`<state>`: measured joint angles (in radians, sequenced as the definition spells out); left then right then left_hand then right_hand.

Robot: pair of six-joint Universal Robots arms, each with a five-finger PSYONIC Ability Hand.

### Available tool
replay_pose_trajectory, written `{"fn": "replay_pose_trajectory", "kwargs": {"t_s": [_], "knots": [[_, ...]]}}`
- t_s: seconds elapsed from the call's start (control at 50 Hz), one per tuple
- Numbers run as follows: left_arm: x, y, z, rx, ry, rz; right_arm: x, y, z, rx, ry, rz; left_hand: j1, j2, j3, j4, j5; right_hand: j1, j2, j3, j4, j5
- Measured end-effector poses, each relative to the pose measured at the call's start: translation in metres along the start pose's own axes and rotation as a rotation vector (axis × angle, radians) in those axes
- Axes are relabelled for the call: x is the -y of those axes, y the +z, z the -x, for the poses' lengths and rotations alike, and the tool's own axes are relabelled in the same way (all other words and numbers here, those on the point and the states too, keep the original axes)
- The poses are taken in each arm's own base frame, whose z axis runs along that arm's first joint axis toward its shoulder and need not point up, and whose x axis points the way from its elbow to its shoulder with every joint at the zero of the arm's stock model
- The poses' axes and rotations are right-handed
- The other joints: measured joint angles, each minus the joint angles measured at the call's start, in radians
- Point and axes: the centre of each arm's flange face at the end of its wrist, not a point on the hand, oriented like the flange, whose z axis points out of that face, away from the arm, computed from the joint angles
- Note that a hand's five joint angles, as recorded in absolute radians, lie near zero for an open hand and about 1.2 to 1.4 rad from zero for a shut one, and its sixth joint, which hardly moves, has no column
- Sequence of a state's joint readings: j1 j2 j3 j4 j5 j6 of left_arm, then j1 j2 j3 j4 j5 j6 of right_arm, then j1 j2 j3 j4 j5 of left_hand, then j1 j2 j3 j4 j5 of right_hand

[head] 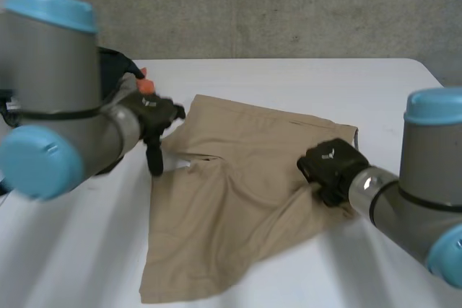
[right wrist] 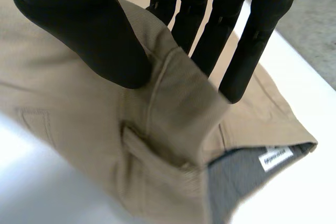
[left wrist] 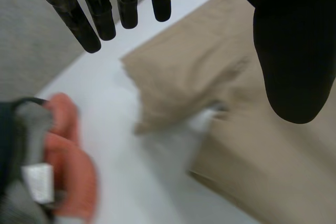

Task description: Fold the laundry.

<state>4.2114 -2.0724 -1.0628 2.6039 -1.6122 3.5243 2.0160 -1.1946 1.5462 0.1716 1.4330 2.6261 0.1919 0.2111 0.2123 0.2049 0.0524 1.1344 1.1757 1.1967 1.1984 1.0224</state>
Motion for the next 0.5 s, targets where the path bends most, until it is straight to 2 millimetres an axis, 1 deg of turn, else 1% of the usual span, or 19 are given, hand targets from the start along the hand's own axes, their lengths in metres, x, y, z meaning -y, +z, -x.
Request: {"fn": "replay_pose_trajectory", "kwargs": {"t_s": [0.04, 0.08, 0.1, 0.16, 0.2, 0.22, 0.24, 0.28, 0.3, 0.32, 0.34, 0.4, 0.46, 0.48, 0.5], "knots": [[-0.012, -0.019, -0.006, -0.055, -0.038, 0.023, 0.009, 0.005, -0.004, -0.013, 0.069, -0.019, 0.026, 0.026, 0.021, 0.027, 0.001, 0.000, 0.000, 0.000, 0.000, 0.000], [-0.021, -0.030, -0.010, -0.089, -0.060, 0.040, 0.014, 0.008, -0.006, -0.024, 0.108, -0.030, 0.052, 0.037, 0.033, 0.044, 0.012, 0.000, 0.000, 0.000, 0.000, 0.000], [-0.030, -0.039, -0.015, -0.119, -0.077, 0.056, 0.018, 0.011, -0.009, -0.037, 0.141, -0.038, 0.067, 0.043, 0.039, 0.054, 0.027, 0.000, 0.000, 0.000, 0.000, 0.000], [-0.051, -0.053, -0.027, -0.173, -0.101, 0.096, 0.024, 0.016, -0.016, -0.078, 0.205, -0.049, 0.067, 0.045, 0.039, 0.057, 0.032, 0.000, 0.000, 0.000, 0.000, 0.000], [-0.061, -0.057, -0.033, -0.192, -0.105, 0.115, 0.025, 0.019, -0.019, -0.098, 0.231, -0.050, 0.067, 0.045, 0.039, 0.057, 0.032, 0.000, 0.000, 0.000, 0.000, 0.000], [-0.069, -0.060, -0.039, -0.205, -0.105, 0.132, 0.026, 0.020, -0.021, -0.116, 0.251, -0.052, 0.067, 0.045, 0.039, 0.057, 0.032, 0.000, 0.000, 0.000, 0.000, 0.000], [-0.071, -0.060, -0.040, -0.208, -0.105, 0.137, 0.027, 0.020, -0.022, -0.120, 0.256, -0.052, 0.067, 0.045, 0.039, 0.057, 0.032, 0.000, 0.000, 0.000, 0.000, 0.000], [-0.082, -0.061, -0.047, -0.218, -0.098, 0.163, 0.027, 0.022, -0.024, -0.145, 0.285, -0.050, 0.067, 0.045, 0.039, 0.057, 0.032, 0.000, 0.000, 0.000, 0.000, 0.000], [-0.084, -0.060, -0.048, -0.218, -0.097, 0.167, 0.027, 0.022, -0.024, -0.149, 0.291, -0.050, 0.067, 0.045, 0.039, 0.057, 0.032, 0.000, 0.000, 0.000, 0.000, 0.000], [-0.089, -0.058, -0.051, -0.215, -0.091, 0.181, 0.027, 0.022, -0.024, -0.161, 0.308, -0.047, 0.067, 0.045, 0.039, 0.057, 0.032, 0.000, 0.000, 0.000, 0.000, 0.000], [-0.089, -0.058, -0.051, -0.215, -0.091, 0.181, 0.027, 0.022, -0.024, -0.161, 0.308, -0.047, 0.067, 0.045, 0.039, 0.057, 0.032, 0.000, 0.000, 0.000, 0.000, 0.000], [-0.098, -0.047, -0.054, -0.193, -0.080, 0.204, 0.026, 0.021, -0.023, -0.175, 0.332, -0.041, 0.114, 0.087, 0.080, 0.096, 0.072, 0.000, 0.000, 0.000, 0.000, 0.000], [-0.100, -0.035, -0.056, -0.173, -0.073, 0.217, 0.023, 0.018, -0.021, -0.182, 0.345, -0.033, 0.520, 0.443, 0.439, 0.451, 0.427, 0.000, 0.000, 0.000, 0.000, 0.000], [-0.101, -0.031, -0.057, -0.168, -0.070, 0.221, 0.022, 0.016, -0.021, -0.185, 0.349, -0.032, 0.809, 0.722, 0.714, 0.707, 0.679, 0.000, 0.000, 0.000, 0.000, 0.000], [-0.101, -0.028, -0.058, -0.166, -0.067, 0.223, 0.021, 0.015, -0.022, -0.187, 0.349, -0.033, 0.942, 0.841, 0.833, 0.847, 0.819, 0.000, 0.000, 0.000, 0.000, 0.000]]}}
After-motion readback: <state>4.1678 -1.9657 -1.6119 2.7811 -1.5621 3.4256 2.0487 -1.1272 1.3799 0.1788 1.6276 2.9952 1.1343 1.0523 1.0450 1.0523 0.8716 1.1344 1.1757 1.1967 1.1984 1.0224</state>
